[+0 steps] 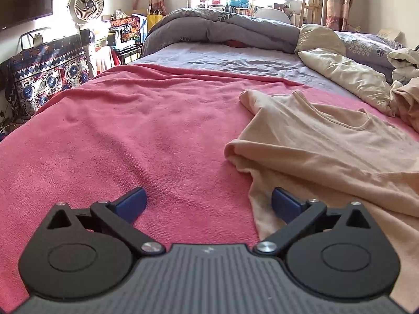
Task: Fold clothes
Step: 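Grasp the sleeve cuff with the right gripper and lift it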
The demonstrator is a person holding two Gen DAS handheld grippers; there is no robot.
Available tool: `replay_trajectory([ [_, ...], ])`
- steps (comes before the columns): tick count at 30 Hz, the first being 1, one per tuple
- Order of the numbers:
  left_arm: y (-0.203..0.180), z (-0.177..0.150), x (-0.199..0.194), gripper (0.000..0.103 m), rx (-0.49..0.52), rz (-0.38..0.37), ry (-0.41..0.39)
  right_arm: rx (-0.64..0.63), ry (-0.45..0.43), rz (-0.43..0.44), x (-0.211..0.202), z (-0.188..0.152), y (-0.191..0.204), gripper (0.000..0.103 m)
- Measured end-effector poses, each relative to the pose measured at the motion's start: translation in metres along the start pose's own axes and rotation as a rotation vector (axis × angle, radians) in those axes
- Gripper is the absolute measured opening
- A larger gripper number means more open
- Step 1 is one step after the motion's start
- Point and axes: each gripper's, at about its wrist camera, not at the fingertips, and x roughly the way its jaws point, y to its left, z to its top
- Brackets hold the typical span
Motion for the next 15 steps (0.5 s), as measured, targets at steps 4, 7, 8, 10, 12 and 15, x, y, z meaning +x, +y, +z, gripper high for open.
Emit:
replay_trajectory([
  [4,0.001,0.001,0.001,0.102,-0.002,-0.003,0.002,0.032,-0.045,-0.065,-0.01,0.008,-0.014,0.009],
  [7,0.001,0.002,0.002,0.102,-0.004,-0.006,0.002,0.016,-0.082,-0.111,-0.014,0.026,-0.033,0.008],
  [8,0.0,0.002,0.002,0.102,-0.005,-0.006,0.002,0.001,-0.098,-0.13,-0.016,0.036,-0.04,0.008],
  [10,0.0,0.002,0.002,0.102,-0.006,-0.007,0.002,-0.047,-0.157,-0.172,-0.021,0.063,-0.051,0.008],
  [12,0.0,0.002,0.003,0.102,-0.006,-0.007,0.002,-0.092,-0.27,-0.228,-0.037,0.098,-0.062,0.008],
  [15,-0.001,0.002,0.003,0.102,-0.004,-0.006,0.003,-0.122,-0.471,-0.248,-0.076,0.142,-0.077,0.008],
])
